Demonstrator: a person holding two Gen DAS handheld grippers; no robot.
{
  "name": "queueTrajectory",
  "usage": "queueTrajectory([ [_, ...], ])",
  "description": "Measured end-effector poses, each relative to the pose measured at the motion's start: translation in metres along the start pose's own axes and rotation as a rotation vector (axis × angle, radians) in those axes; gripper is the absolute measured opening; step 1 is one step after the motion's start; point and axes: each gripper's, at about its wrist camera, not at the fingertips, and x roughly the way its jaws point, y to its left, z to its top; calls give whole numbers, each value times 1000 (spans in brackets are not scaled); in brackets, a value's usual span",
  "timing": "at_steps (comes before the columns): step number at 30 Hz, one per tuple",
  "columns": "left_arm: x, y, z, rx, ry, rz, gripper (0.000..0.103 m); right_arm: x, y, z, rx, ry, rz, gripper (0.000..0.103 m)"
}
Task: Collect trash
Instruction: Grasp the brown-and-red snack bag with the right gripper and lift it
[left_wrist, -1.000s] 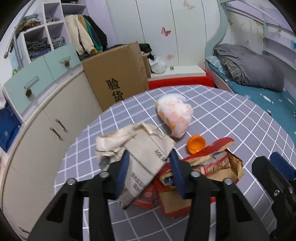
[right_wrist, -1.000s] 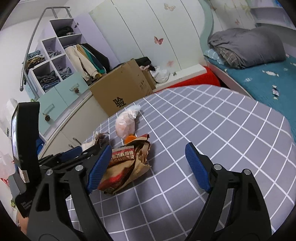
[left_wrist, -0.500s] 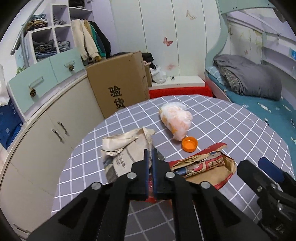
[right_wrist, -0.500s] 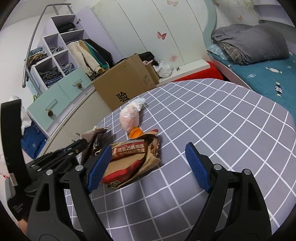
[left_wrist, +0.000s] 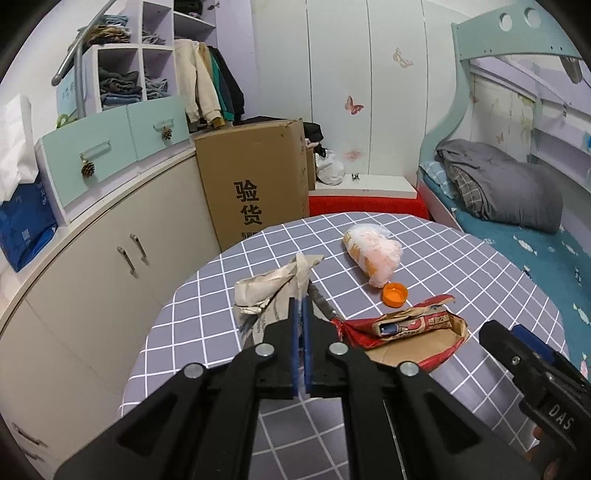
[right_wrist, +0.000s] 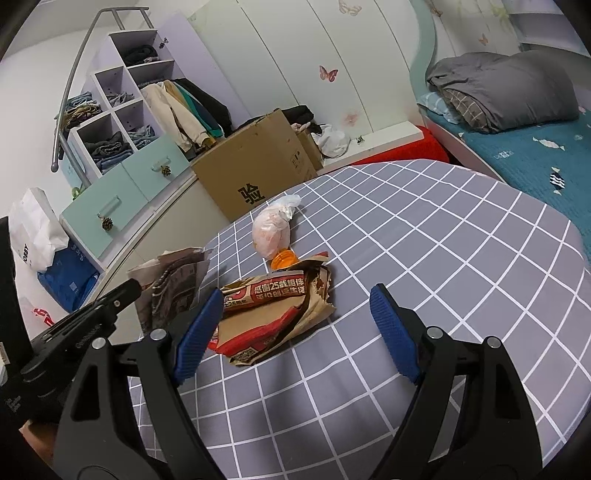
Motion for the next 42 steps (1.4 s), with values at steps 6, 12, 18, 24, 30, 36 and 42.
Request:
queueTrajectory([
  [6,-12,12,-2,-40,-22,2,2,-2,-3,-1,0,3,-5,80],
  [12,-21,28,-6,-82,-39,16,2,1,-12,-2,7,18,-31,80],
  [18,-27,43,-11,-122,-46,13,2,10,-19,-1,19,54,-53,80],
  [24,-30,51,-14,-139,-48,-5,2,24,-14,-2,19,116,-26,80],
  [30,-31,51,-18,-143,-50,-25,2,49,-11,-6,74,198,25,80],
  [36,-30,43,-21,-109,-57,-33,2,63,7,-5,25,222,9,61],
  [42,-30,30,-23,-64,-69,-26,2,60,3,-5,48,198,70,27],
])
